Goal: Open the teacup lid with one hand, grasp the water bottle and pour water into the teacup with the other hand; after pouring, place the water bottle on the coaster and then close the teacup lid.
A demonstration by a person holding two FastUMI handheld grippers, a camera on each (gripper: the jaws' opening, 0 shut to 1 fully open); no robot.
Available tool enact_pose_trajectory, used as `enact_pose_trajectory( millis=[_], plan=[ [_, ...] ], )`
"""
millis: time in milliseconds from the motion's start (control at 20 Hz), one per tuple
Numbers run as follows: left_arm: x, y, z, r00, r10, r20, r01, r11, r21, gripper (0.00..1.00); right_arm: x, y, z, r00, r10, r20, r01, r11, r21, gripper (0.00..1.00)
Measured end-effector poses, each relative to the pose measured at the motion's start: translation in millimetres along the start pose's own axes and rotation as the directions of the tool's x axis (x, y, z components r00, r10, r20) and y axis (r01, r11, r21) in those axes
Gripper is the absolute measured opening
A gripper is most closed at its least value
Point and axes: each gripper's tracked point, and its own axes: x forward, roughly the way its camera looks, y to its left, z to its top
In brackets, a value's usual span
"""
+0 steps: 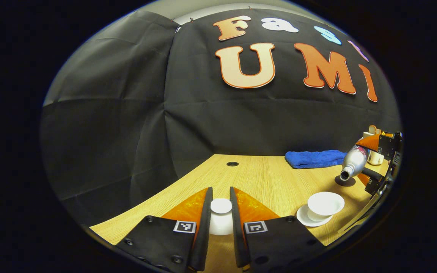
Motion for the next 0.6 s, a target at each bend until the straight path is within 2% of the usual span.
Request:
enact_pose_trajectory(
  millis=[500, 550, 600],
  plan=[
    [-3.9, 6.5, 3.1, 1.000, 0.002, 0.019, -0.001, 1.000, -0.016, 0.32, 6.3, -28.2, -0.1, 0.998, -0.060, 0.036, 0.064, 0.993, -0.099, 0.79],
    [-5.5, 8.3, 3.8, 1.000, 0.003, 0.021, -0.003, 1.000, -0.016, 0.29, 7.4, -31.0, -2.8, 0.997, -0.066, 0.038, 0.070, 0.992, -0.106, 0.78],
    [-6.0, 9.8, 4.9, 1.000, 0.004, 0.022, -0.004, 1.000, -0.018, 0.32, 7.9, -35.0, -4.0, 0.997, -0.073, 0.040, 0.078, 0.990, -0.114, 0.78]
  ],
)
